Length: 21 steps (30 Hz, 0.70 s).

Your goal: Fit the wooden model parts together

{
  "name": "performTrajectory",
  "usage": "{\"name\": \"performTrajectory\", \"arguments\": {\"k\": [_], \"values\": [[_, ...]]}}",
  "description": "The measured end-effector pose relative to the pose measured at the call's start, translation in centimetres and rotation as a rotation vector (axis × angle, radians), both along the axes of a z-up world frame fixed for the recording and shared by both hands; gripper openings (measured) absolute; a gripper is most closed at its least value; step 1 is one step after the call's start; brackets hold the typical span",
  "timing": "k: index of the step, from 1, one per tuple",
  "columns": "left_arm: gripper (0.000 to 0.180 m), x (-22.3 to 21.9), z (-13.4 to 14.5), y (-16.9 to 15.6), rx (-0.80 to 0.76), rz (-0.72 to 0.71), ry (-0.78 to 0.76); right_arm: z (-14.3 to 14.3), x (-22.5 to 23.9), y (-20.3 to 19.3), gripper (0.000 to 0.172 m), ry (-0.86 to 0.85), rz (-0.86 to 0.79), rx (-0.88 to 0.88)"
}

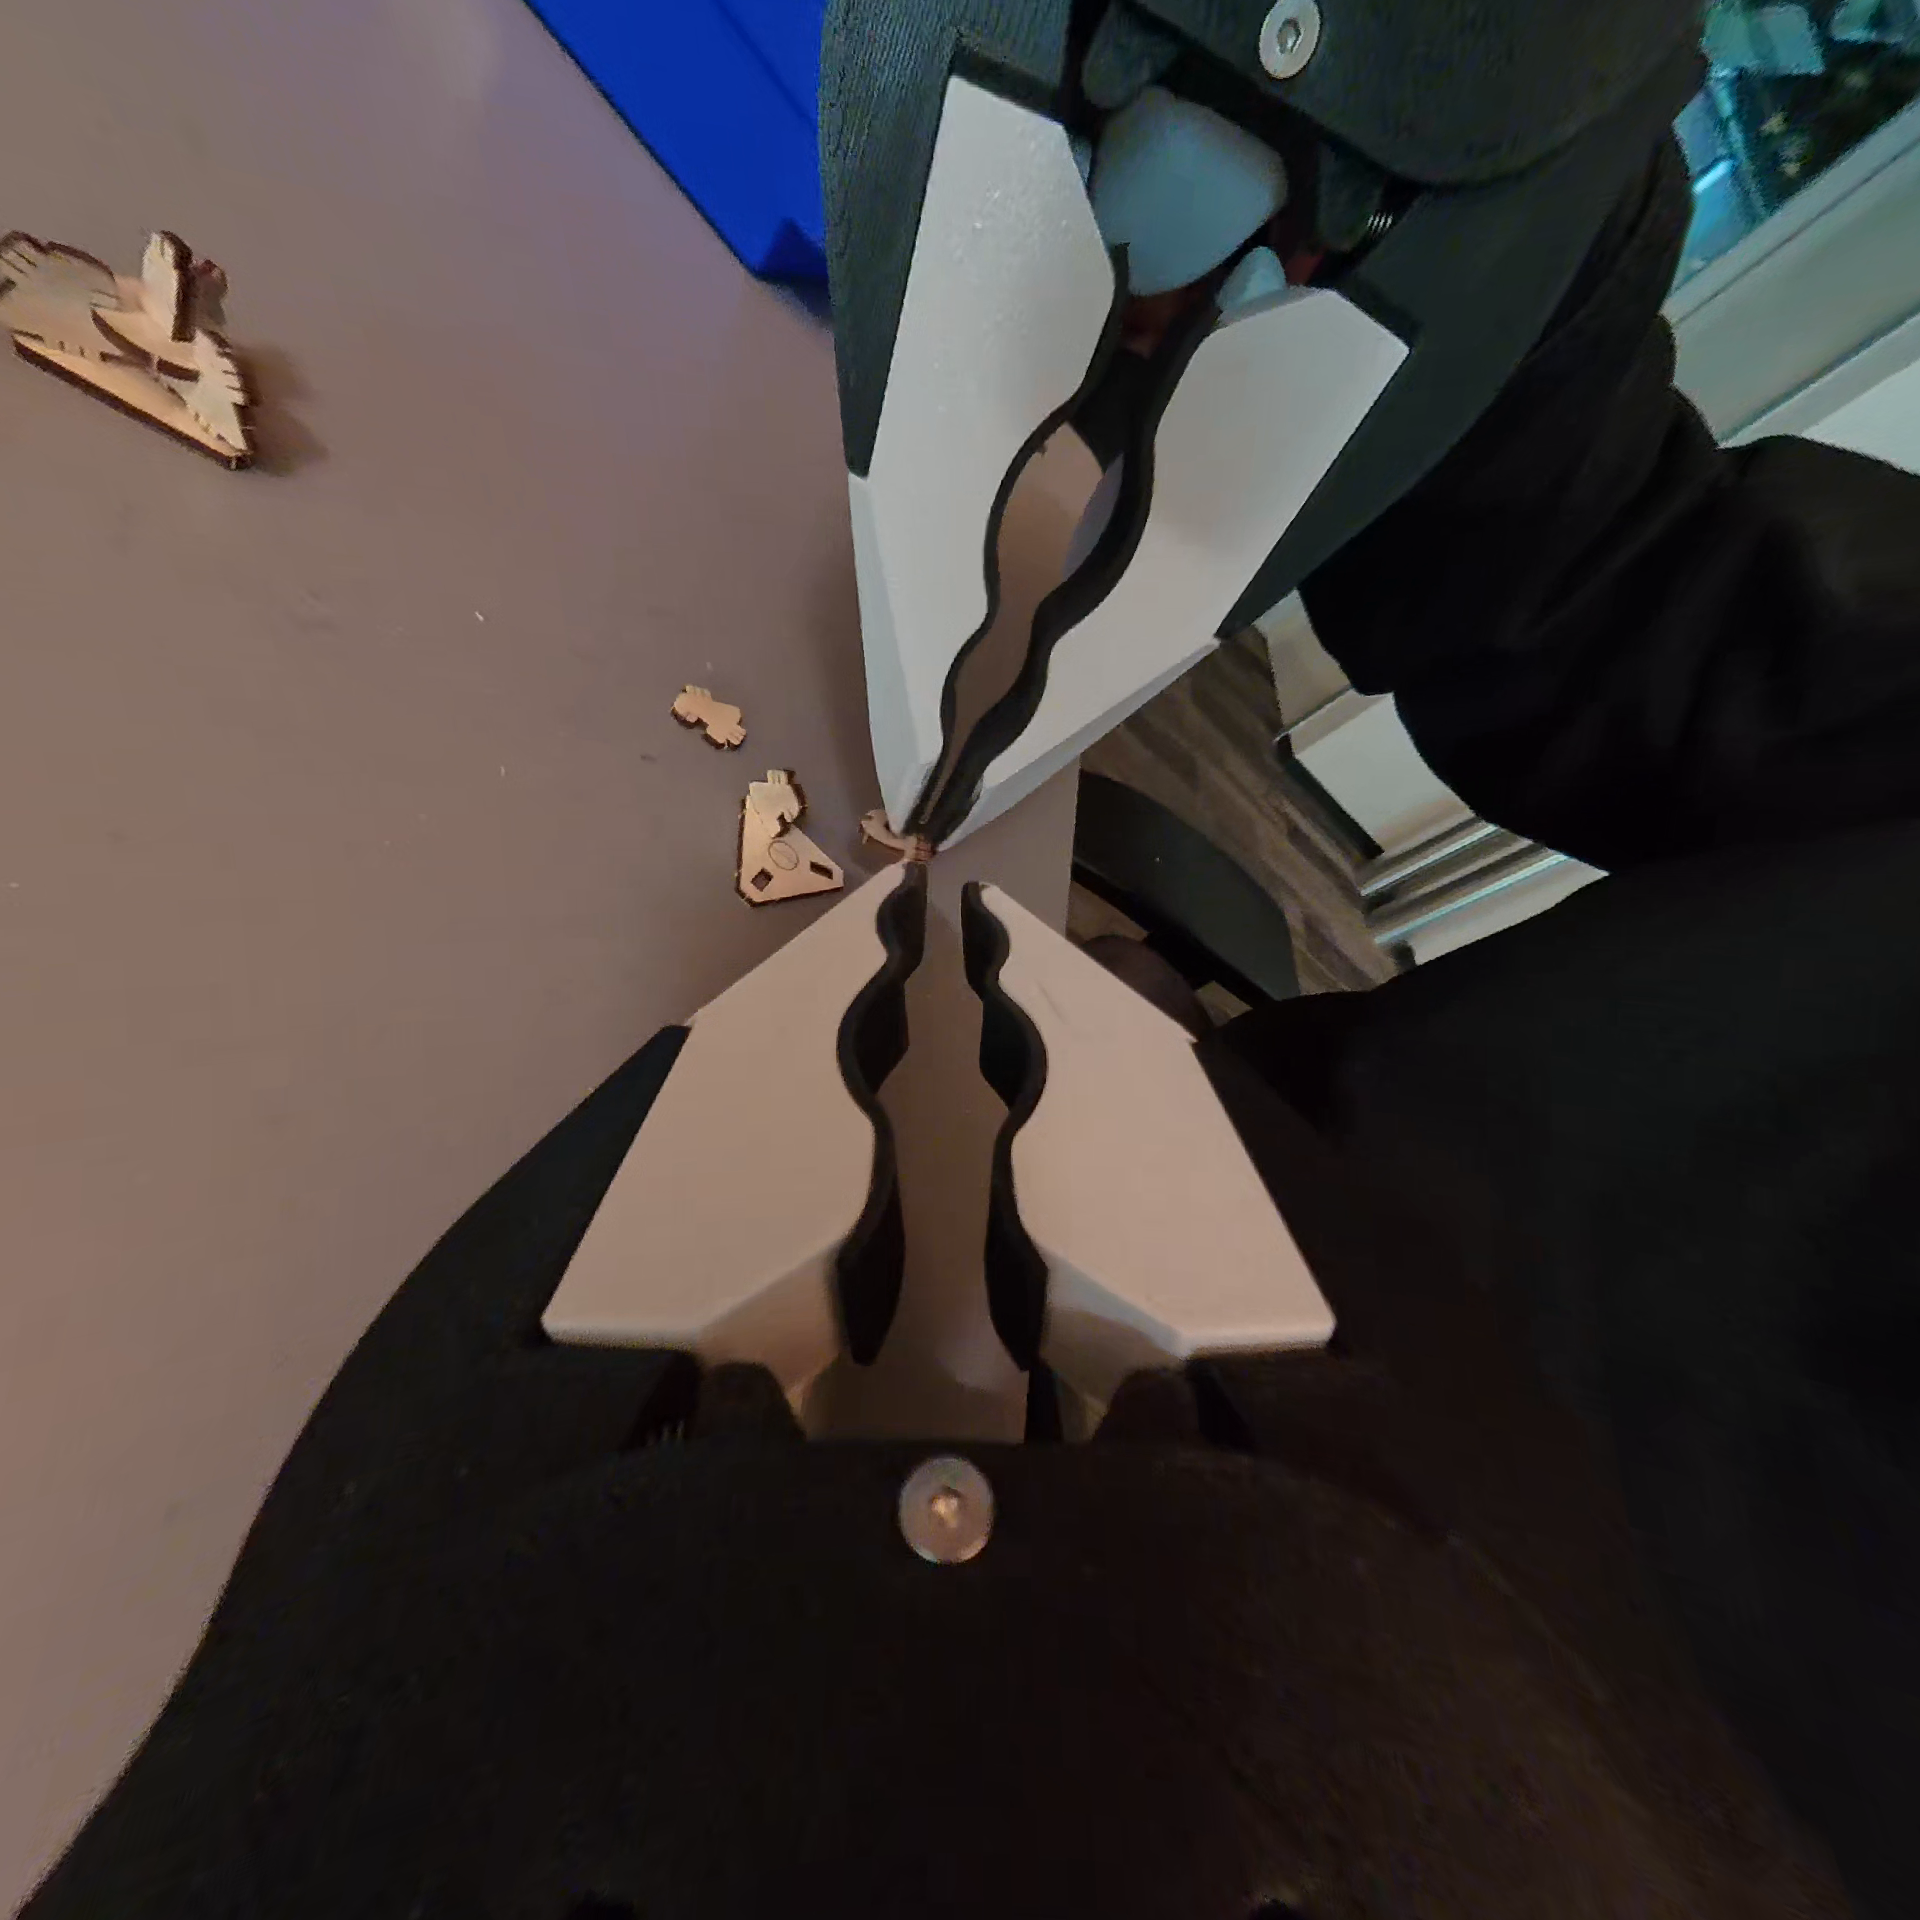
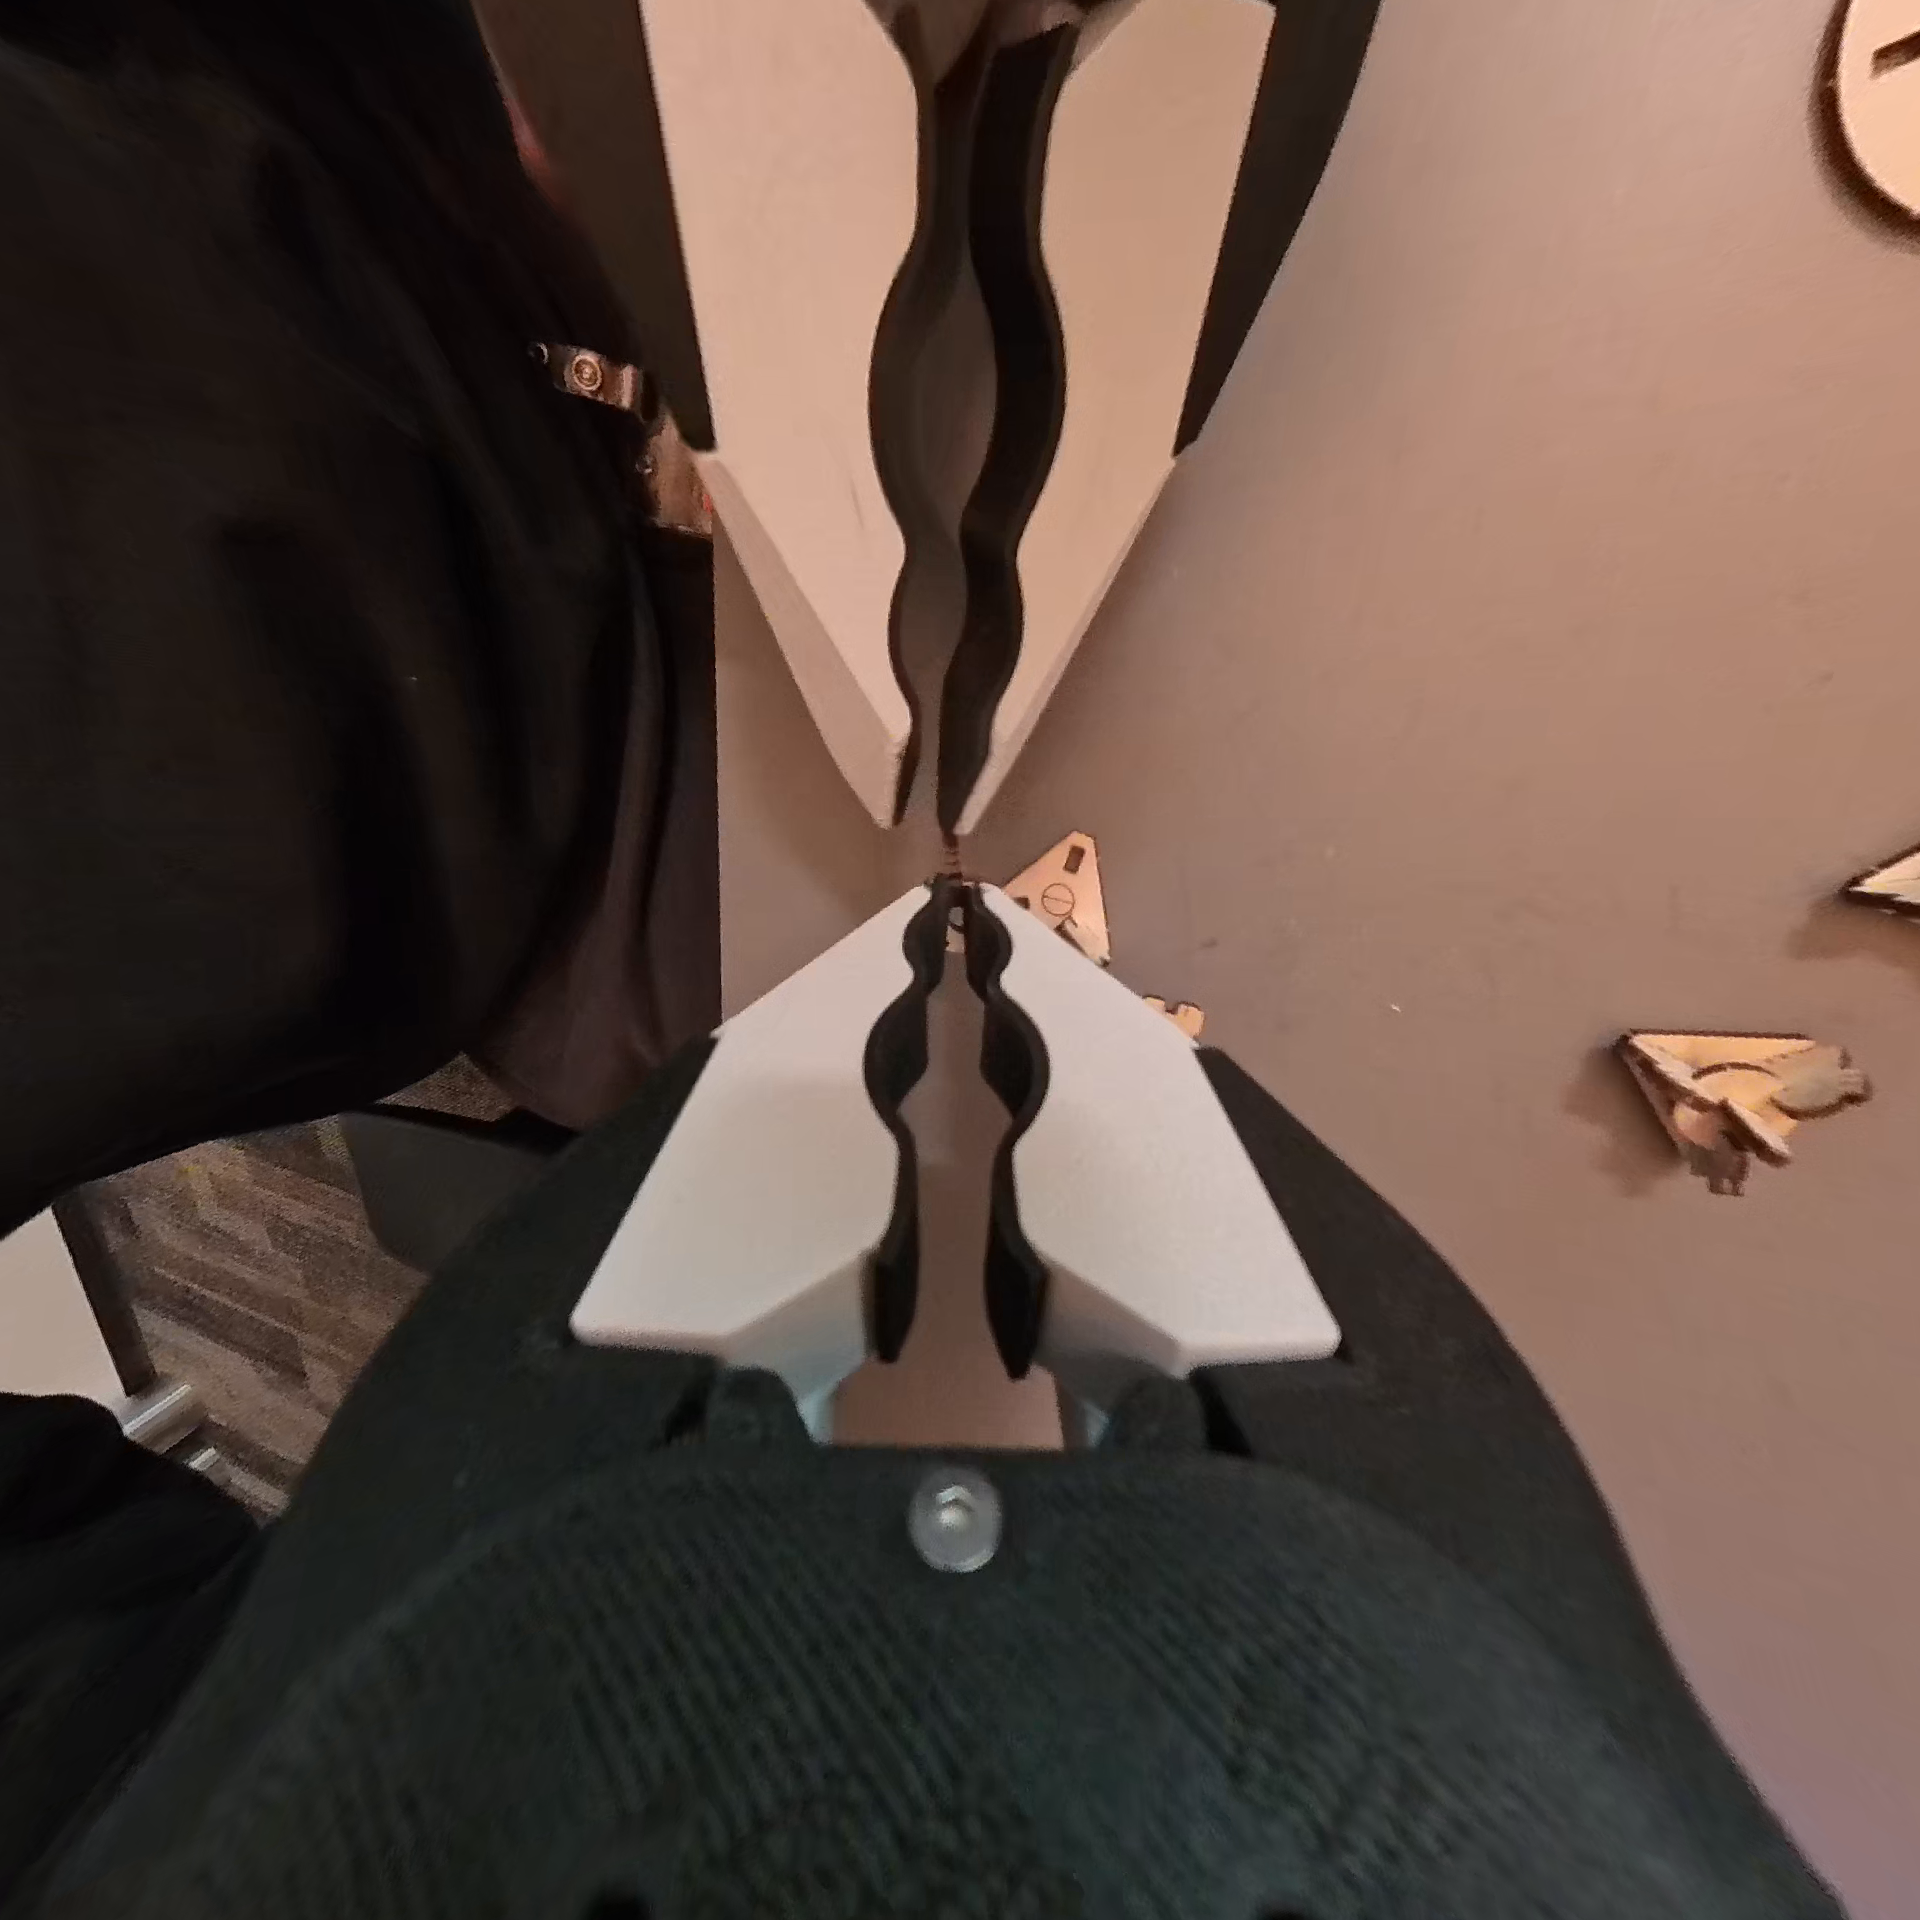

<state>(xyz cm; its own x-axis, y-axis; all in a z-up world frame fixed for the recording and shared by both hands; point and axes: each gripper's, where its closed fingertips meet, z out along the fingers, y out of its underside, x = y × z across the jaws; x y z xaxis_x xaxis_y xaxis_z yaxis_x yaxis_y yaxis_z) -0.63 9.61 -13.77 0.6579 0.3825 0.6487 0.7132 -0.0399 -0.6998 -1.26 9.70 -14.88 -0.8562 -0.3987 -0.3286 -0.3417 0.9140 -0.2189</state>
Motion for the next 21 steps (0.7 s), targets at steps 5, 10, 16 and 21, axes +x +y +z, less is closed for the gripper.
{"name": "performTrajectory", "arguments": {"k": [5,10,16,21], "values": [[0.011,-0.2,-0.7,0.1,-0.068,0.021,0.002,-0.2,0.3,-0.1,0.001,-0.02,0.022,-0.006],[0.003,0.2,-1.3,0.5,-0.083,-0.002,-0.037,-0.4,0.7,-0.2,0.001,-0.034,0.04,-0.009],[0.002,0.2,-1.2,0.3,-0.056,0.003,-0.057,-0.2,0.5,-0.4,0.004,-0.045,0.007,-0.004],[0.001,-0.7,-0.5,-1.0,-0.007,0.078,-0.048,1.1,-0.2,-0.3,0.051,-0.074,-0.093,-0.136]]}}
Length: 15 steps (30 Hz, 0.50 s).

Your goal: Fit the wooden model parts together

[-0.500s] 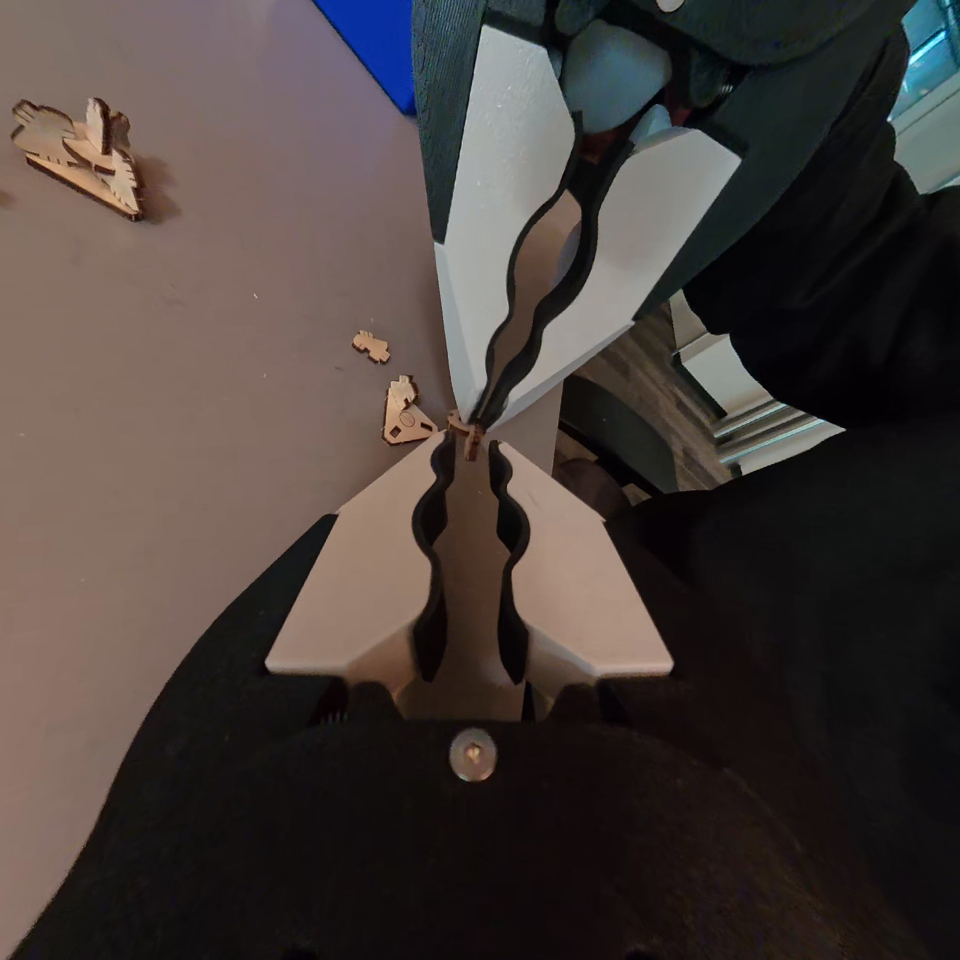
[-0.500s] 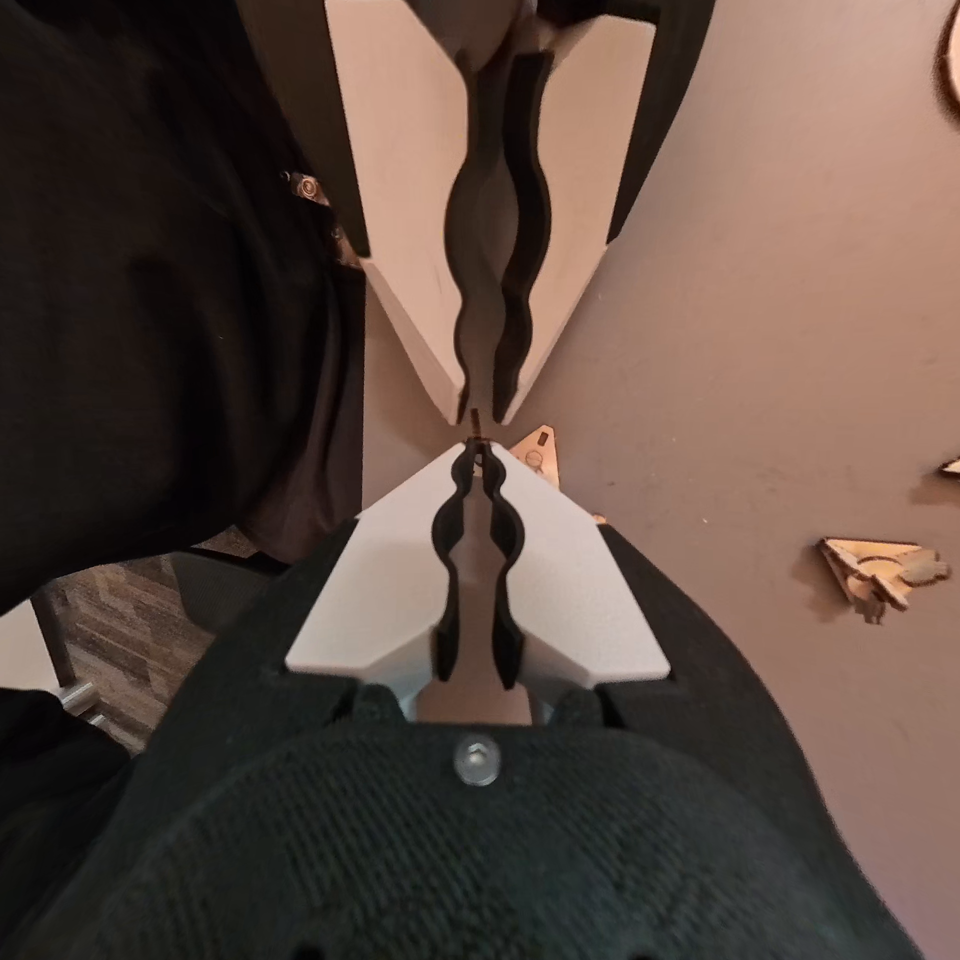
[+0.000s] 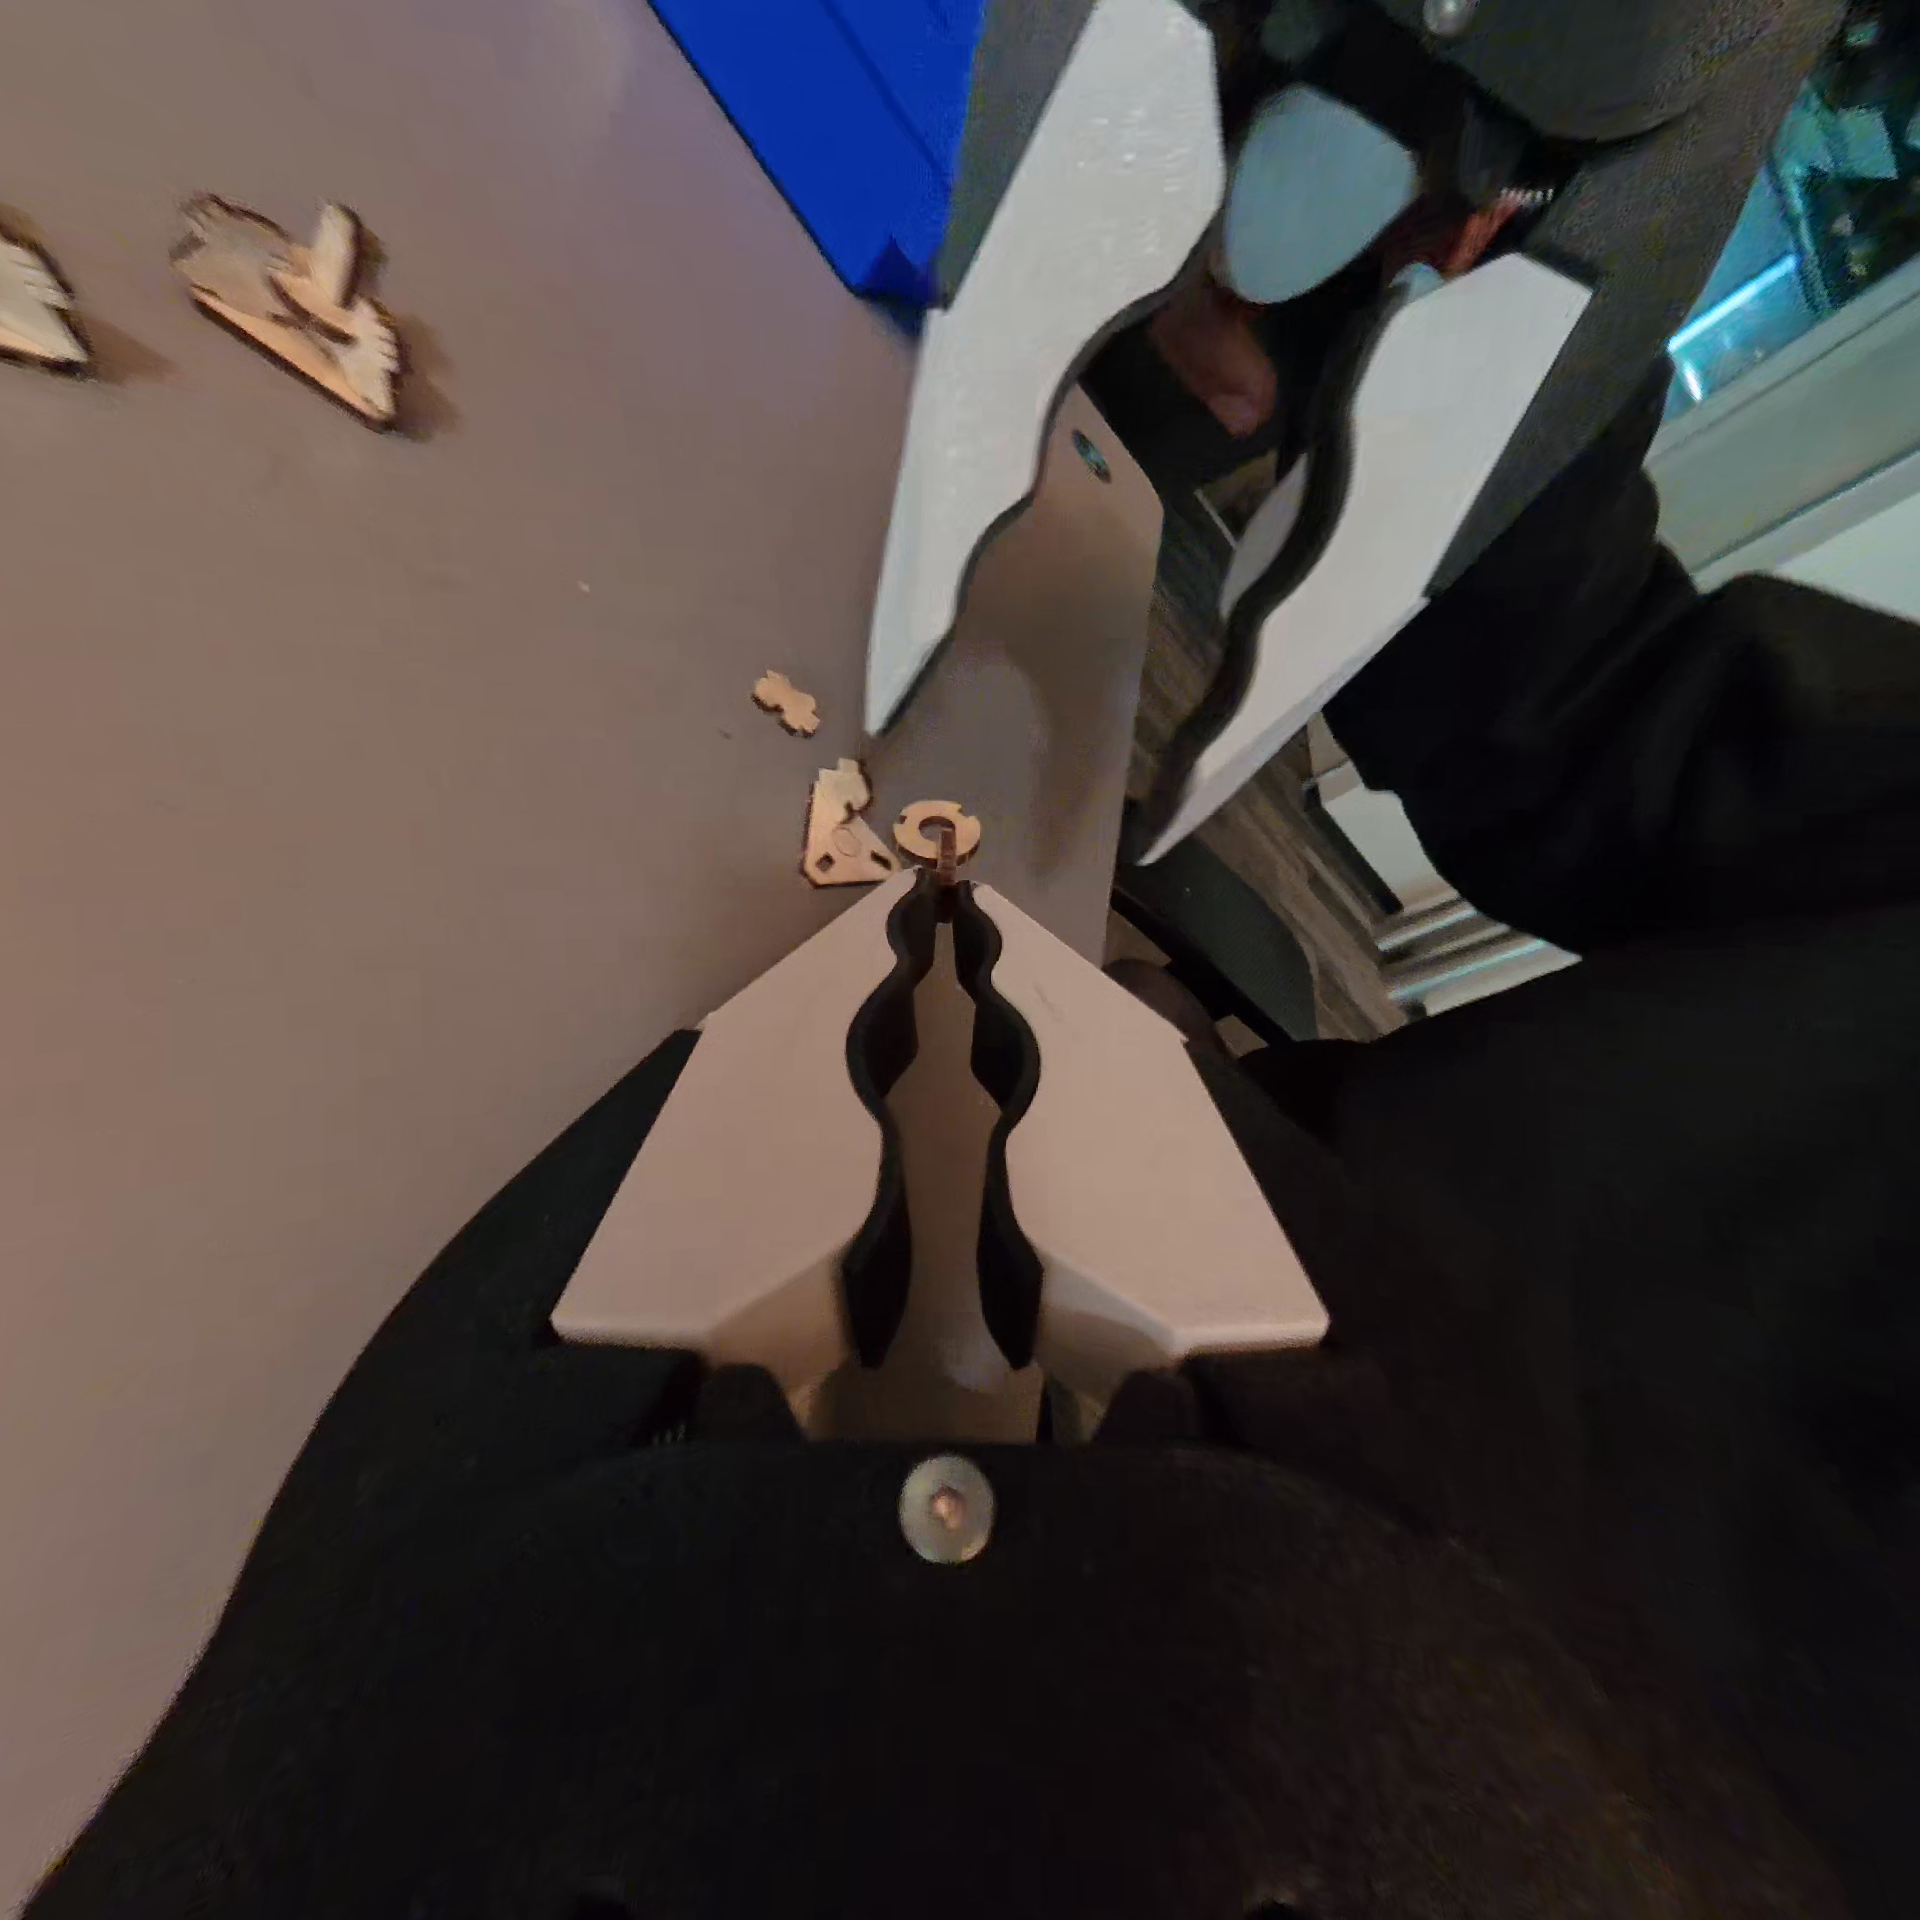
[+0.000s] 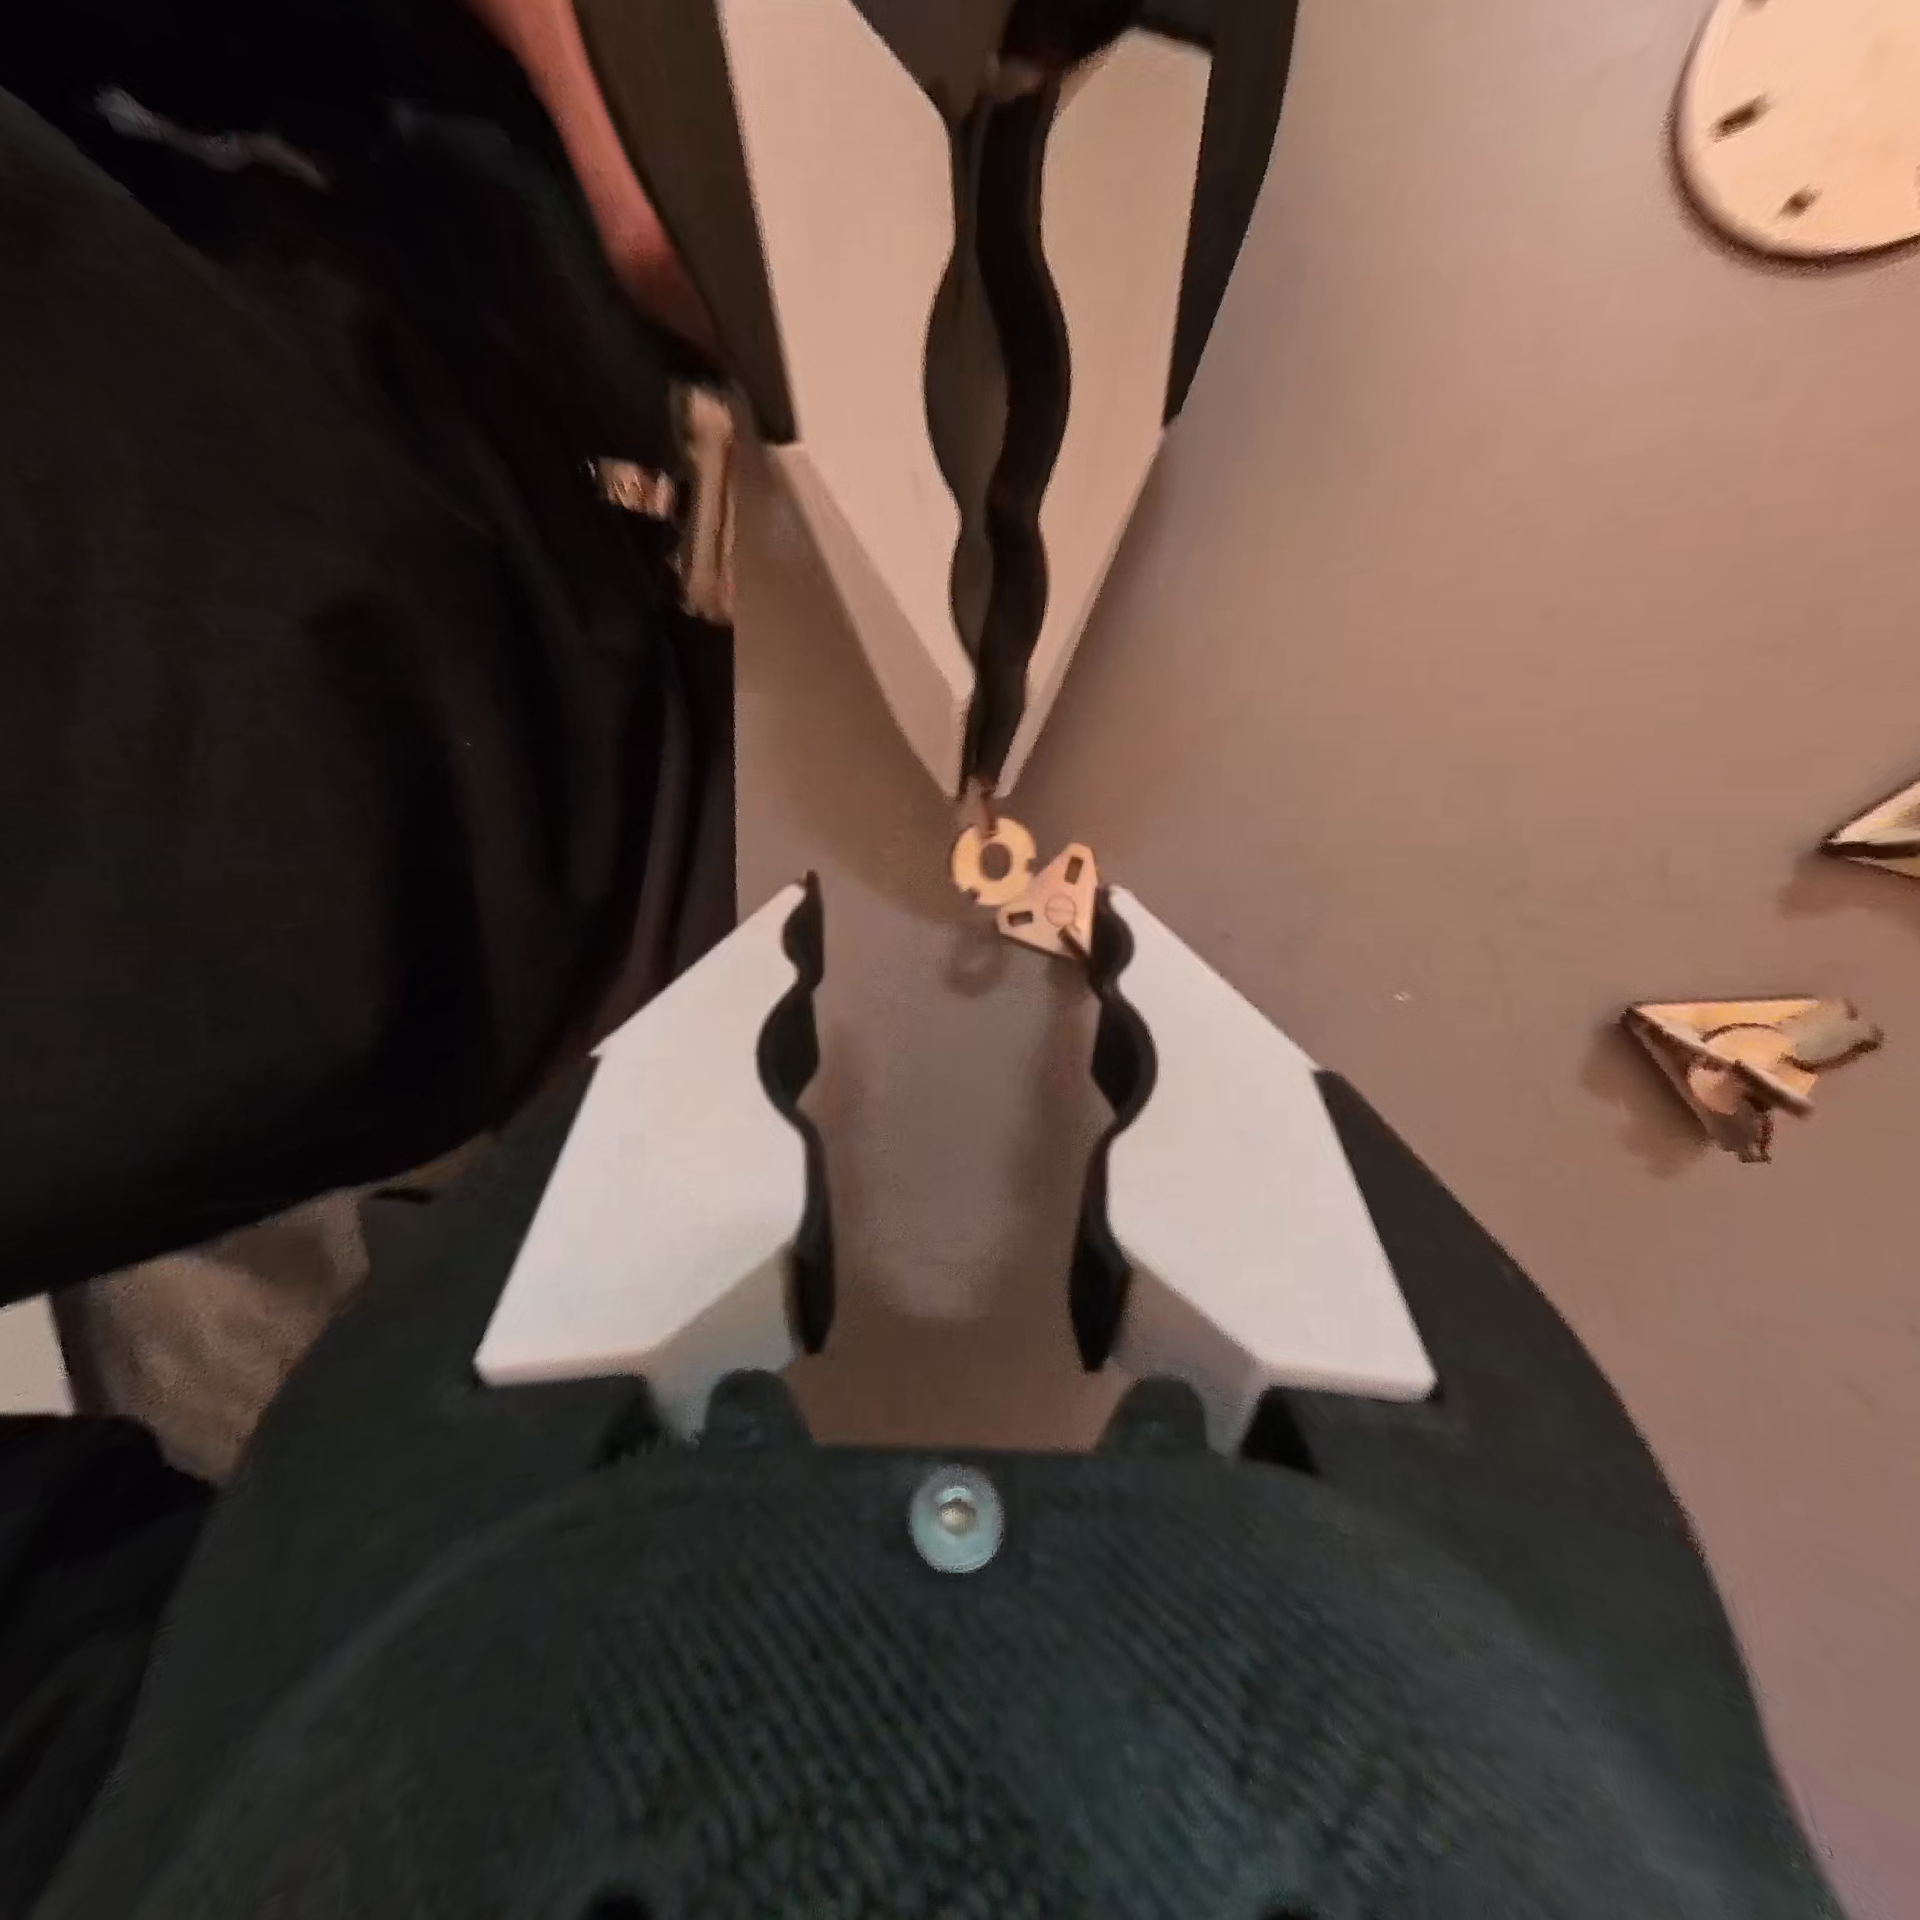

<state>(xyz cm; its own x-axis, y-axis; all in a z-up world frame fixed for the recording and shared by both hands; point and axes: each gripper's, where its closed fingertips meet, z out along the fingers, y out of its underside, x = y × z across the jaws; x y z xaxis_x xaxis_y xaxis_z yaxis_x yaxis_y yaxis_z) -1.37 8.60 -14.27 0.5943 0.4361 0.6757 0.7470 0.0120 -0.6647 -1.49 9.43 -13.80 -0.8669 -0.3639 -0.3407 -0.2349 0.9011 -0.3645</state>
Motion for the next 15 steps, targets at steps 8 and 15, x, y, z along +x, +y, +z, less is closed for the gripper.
{"name": "performTrajectory", "arguments": {"k": [8,15], "values": [[0.001,-2.6,2.8,-1.6,-0.169,0.147,0.34,-0.4,-3.6,1.4,0.058,0.11,-0.308,-0.371],[0.001,-1.3,1.9,0.1,-0.264,0.03,0.44,-3.5,-3.6,2.0,0.049,0.214,-0.388,-0.383]]}}
